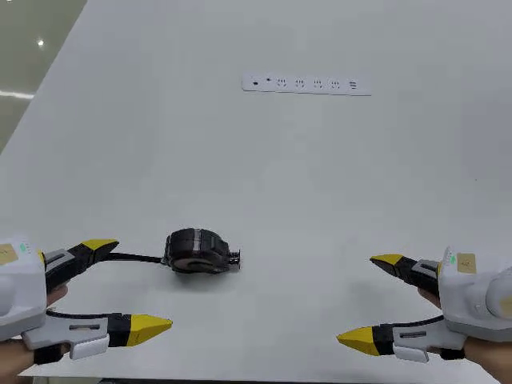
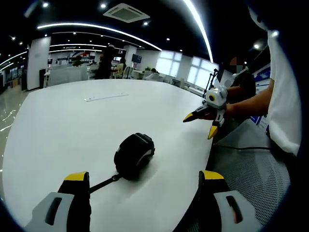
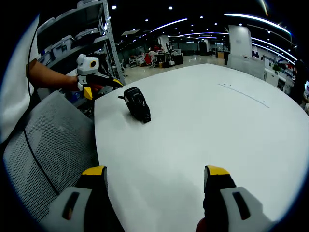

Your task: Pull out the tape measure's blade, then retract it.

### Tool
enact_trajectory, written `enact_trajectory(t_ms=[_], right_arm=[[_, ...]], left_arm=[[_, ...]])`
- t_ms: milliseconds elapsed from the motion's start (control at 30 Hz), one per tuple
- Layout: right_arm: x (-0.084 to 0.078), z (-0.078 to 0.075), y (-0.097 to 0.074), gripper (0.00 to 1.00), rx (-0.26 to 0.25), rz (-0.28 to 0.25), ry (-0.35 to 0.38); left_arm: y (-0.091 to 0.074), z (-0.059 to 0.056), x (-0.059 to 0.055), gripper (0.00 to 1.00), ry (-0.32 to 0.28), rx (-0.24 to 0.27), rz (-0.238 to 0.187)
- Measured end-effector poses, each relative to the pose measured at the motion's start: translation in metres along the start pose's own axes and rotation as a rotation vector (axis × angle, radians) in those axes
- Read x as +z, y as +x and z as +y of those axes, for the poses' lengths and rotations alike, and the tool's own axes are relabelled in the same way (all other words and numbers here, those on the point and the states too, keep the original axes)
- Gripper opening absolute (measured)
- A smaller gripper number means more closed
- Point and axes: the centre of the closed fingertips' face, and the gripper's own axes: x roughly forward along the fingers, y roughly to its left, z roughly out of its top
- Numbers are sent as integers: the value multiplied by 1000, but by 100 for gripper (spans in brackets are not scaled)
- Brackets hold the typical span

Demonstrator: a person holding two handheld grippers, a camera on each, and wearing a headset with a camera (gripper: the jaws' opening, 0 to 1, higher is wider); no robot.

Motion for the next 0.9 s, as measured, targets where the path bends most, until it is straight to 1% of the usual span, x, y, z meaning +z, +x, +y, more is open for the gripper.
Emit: enact_trajectory(t_ms=[100,133,167,367,467,667,800,867,900], right_arm=[[1,2,6,82,5,-4,5],[5,3,8,82,13,-24,24],[7,3,10,82,17,-32,33],[11,4,24,82,35,-33,23],[14,5,32,82,48,-32,19],[18,7,45,81,71,-32,10],[19,10,54,80,98,-22,0],[21,10,58,80,107,-23,-1],[22,11,61,79,115,-25,-1]], left_arm=[[5,2,-2,89,-4,-4,-1],[8,2,-2,89,-5,-7,-3],[10,1,-2,89,-9,-14,-4],[27,-1,2,89,4,-37,0],[34,-2,2,89,16,-55,12],[43,0,1,88,21,-76,23],[49,1,0,86,40,-96,42],[52,3,0,83,50,-104,44],[54,2,1,80,55,-116,50]])
